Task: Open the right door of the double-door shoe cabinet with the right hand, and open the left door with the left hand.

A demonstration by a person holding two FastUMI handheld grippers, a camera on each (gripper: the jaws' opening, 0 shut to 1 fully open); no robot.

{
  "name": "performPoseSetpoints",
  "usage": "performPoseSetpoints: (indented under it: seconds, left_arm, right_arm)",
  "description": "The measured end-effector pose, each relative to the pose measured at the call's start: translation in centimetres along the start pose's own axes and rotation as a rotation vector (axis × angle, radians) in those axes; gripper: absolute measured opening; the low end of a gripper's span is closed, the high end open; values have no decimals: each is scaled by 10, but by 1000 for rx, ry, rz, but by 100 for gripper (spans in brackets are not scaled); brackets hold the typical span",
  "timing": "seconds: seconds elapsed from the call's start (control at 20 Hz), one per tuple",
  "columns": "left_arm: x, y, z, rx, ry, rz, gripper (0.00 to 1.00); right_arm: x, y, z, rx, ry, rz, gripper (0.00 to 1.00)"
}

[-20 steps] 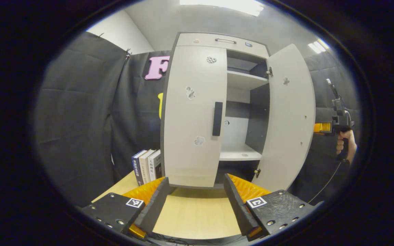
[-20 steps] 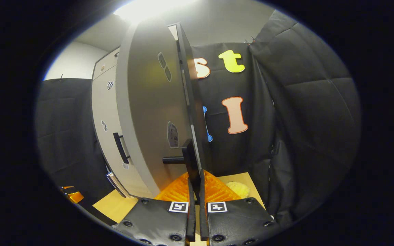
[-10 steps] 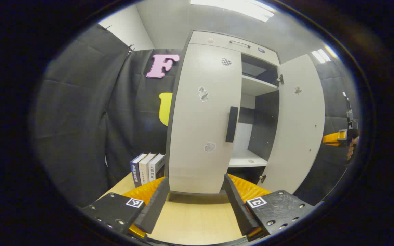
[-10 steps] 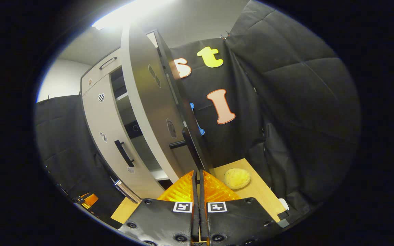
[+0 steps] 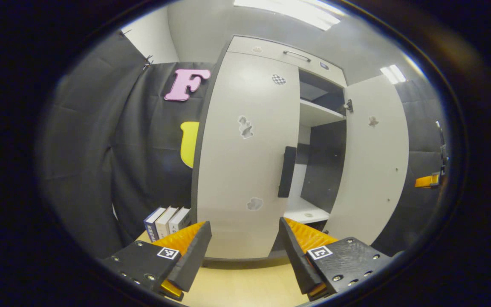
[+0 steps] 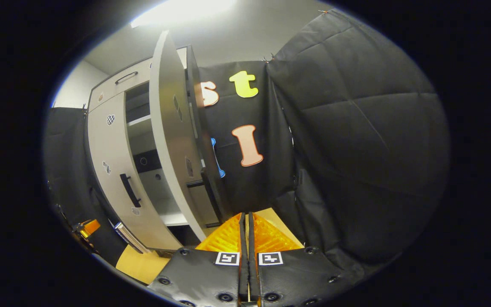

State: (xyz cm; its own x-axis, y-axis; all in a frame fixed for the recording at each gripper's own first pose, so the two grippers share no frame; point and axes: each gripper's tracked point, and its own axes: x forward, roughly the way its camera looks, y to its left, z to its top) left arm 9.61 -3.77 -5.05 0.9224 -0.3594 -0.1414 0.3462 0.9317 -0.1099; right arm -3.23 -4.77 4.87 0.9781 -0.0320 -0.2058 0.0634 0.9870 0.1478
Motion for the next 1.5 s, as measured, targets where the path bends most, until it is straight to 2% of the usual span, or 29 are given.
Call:
performPoseSetpoints:
  seconds: [0.2, 0.25, 0.3, 0.35, 0.4, 0.55, 0.7, 0.8, 1.05, 1.1, 1.15, 1.2, 1.35, 1.4, 1.5]
  left_arm:
    - [42, -29, 21, -8, -26, -41, 89]
    - [52, -33, 25, 0, -31, -34, 93]
    - [63, -38, 29, 5, -34, -29, 89]
    - [73, -43, 33, 7, -41, -23, 93]
    - [83, -48, 37, 7, -47, -19, 89]
    - [109, -61, 47, 28, -53, -8, 90]
    - [131, -60, 56, 71, -72, 54, 89]
    - [145, -70, 58, 73, -71, 51, 89]
    - [174, -89, 57, 71, -64, 60, 89]
    - [179, -91, 58, 84, -64, 70, 89]
    - [184, -92, 61, 98, -67, 79, 92]
    - [187, -94, 62, 110, -71, 89, 89]
    - [192, -101, 70, 141, -86, 114, 89]
    - [195, -100, 71, 148, -89, 133, 75]
    - [198, -106, 70, 160, -82, 137, 71]
  right_arm:
    - [27, -12, 5, -18, -44, -33, 2]
    - [35, -19, 8, -24, -51, -40, 2]
    - [44, -24, 10, -22, -54, -46, 2]
    - [55, -28, 14, -17, -60, -45, 0]
    - [65, -30, 17, -13, -69, -42, 2]
    - [91, -42, 24, -38, -93, -48, 3]
    - [112, -49, 19, -69, -89, -42, 17]
    - [124, -56, 16, -84, -89, -44, 26]
    - [154, -63, 6, -141, -73, -33, 84]
    - [156, -67, 4, -165, -71, -35, 91]
    - [160, -70, 2, -186, -63, -37, 94]
    - [165, -72, 0, -199, -59, -35, 99]
    - [180, -75, -3, -190, -48, -17, 99]
    - [184, -74, -5, -179, -43, -7, 99]
    - [193, -77, -4, -165, -39, 11, 99]
